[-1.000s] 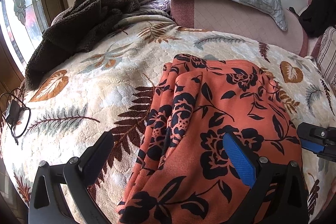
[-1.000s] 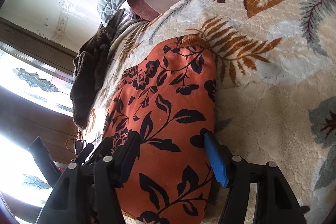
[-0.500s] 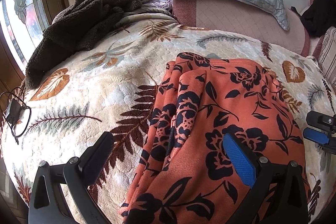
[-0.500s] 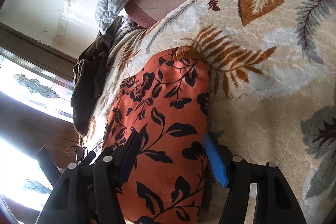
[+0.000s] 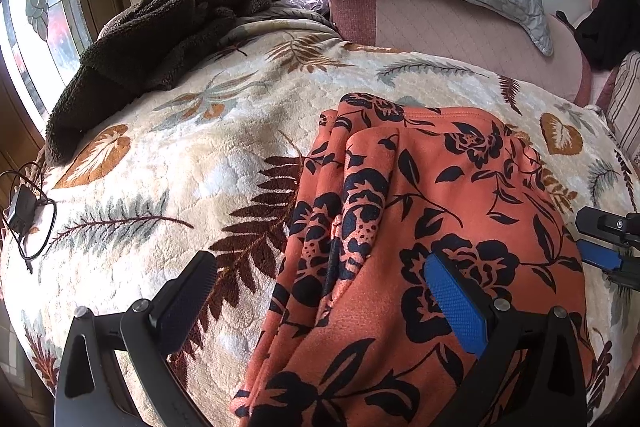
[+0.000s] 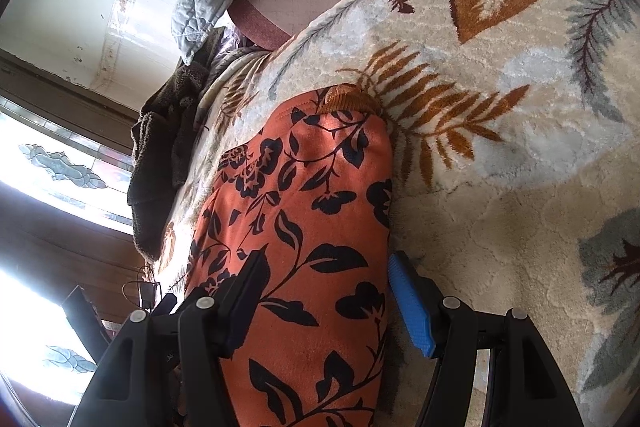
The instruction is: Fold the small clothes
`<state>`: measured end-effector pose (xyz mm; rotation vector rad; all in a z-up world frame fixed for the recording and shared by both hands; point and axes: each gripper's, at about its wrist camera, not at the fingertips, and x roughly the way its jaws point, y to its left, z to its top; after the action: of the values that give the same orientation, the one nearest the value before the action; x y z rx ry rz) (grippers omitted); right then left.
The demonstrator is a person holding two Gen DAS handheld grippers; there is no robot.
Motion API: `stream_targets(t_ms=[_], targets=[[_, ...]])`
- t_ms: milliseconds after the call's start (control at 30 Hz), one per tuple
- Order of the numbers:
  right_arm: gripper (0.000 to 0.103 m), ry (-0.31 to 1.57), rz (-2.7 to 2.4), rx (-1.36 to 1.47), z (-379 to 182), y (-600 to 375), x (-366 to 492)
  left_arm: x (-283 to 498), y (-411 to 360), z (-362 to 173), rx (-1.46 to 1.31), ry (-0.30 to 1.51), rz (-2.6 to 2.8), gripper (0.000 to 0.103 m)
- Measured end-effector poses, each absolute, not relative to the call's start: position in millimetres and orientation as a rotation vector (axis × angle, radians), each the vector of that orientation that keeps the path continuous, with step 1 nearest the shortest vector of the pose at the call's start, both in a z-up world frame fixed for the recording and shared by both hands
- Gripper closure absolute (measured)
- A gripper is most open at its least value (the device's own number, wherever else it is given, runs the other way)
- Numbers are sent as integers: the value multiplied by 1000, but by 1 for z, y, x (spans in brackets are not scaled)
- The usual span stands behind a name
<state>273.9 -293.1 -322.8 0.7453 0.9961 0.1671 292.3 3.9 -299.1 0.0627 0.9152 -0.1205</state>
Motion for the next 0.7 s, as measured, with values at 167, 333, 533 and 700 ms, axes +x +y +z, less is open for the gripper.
stream_targets(t_ms=[167,333,533,700], targets=[[36,995,168,744,-323,-295,278,293,8,-299,52,923,-131,0],[36,999,171,740,-323,-296,278,292,17,-293,-1,941,-188,0],[36,1008,208,743,-324,-302,275,298,46,-285,-250,1006,-407,0],[31,1020,244,781,-330,-317,267,308,70,-292,-407,1084,-467,0]])
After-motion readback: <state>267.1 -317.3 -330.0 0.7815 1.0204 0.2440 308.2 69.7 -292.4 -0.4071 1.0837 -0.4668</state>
